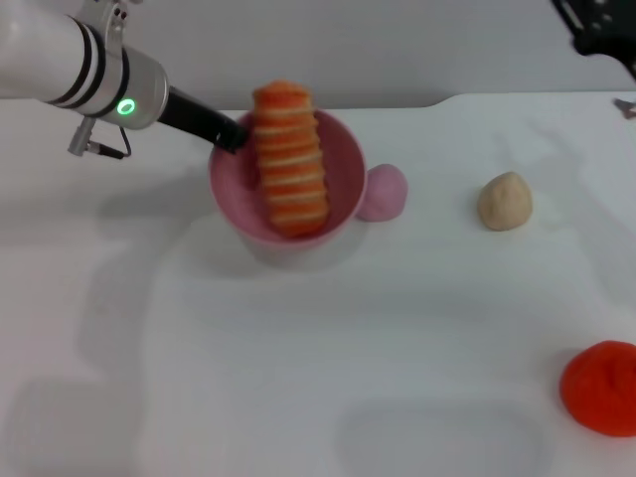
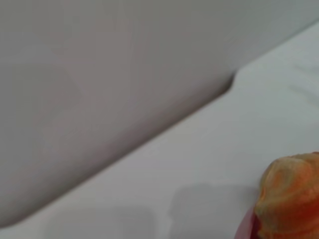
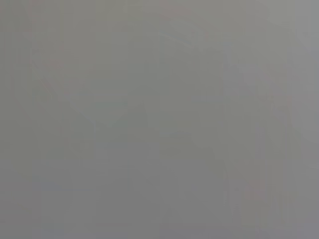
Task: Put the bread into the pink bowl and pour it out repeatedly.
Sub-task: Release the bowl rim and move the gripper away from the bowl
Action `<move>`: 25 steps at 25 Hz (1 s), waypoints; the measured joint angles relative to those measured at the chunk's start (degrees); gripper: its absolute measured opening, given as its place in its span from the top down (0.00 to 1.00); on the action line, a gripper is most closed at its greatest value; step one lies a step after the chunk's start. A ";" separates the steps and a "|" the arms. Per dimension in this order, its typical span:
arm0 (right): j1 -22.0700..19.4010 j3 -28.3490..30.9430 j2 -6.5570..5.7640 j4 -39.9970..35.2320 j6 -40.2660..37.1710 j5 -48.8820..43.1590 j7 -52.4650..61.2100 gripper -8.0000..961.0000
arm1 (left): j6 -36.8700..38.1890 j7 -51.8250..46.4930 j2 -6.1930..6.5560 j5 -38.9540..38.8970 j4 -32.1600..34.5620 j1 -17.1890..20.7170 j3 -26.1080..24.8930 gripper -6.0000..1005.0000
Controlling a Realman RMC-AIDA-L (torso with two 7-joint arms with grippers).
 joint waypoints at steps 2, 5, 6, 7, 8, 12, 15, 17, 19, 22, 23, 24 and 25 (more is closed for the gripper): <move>-0.88 1.59 0.02 0.71 0.22 0.18 -0.63 0.44 | 2.94 -0.15 0.04 0.30 0.05 -0.29 0.06 0.95; -1.68 4.04 0.03 2.12 0.30 0.26 -1.60 0.44 | 5.80 -0.60 0.18 0.53 0.47 -0.44 0.10 0.95; -1.75 4.81 0.03 2.70 0.31 0.28 -1.71 0.44 | 6.71 -0.76 0.22 0.58 0.67 -0.45 0.10 0.95; -1.78 5.38 0.02 3.25 0.33 0.29 -1.75 0.44 | 7.76 -1.08 0.26 0.72 0.79 -0.45 0.08 0.95; -1.77 5.94 0.00 3.86 0.35 0.31 -1.76 0.44 | 8.42 -1.27 0.28 0.86 0.82 -0.48 0.07 0.95; -1.30 6.69 -0.17 5.52 0.41 0.35 -2.39 0.44 | 10.96 -2.02 0.30 2.52 0.82 -0.81 0.11 0.95; -0.95 6.72 -0.27 5.99 0.43 0.35 -3.25 0.44 | 11.52 -2.10 0.13 3.12 0.73 -0.93 0.19 0.95; -0.84 6.73 -0.30 6.02 0.45 0.31 -3.36 0.44 | 11.71 -2.12 0.04 3.31 0.44 -0.76 0.38 0.95; -0.76 6.75 -0.33 6.04 0.46 0.27 -3.36 0.44 | 11.79 -2.13 -0.01 3.33 0.28 -0.49 0.50 0.95; -0.59 6.76 -0.40 6.14 0.46 0.20 -3.37 0.44 | 11.79 -2.18 -0.05 3.32 0.19 -0.11 0.58 0.95; -0.52 6.77 -0.41 6.24 0.46 0.16 -3.36 0.44 | 11.77 -2.19 -0.05 3.29 0.16 0.07 0.59 0.95; -0.43 6.76 -0.41 6.35 0.46 0.12 -3.37 0.44 | 11.72 -2.20 -0.06 3.28 0.12 0.17 0.59 0.95; -0.32 6.77 -0.41 6.47 0.46 0.10 -3.36 0.44 | 11.64 -2.20 -0.07 3.28 0.01 0.27 0.60 0.95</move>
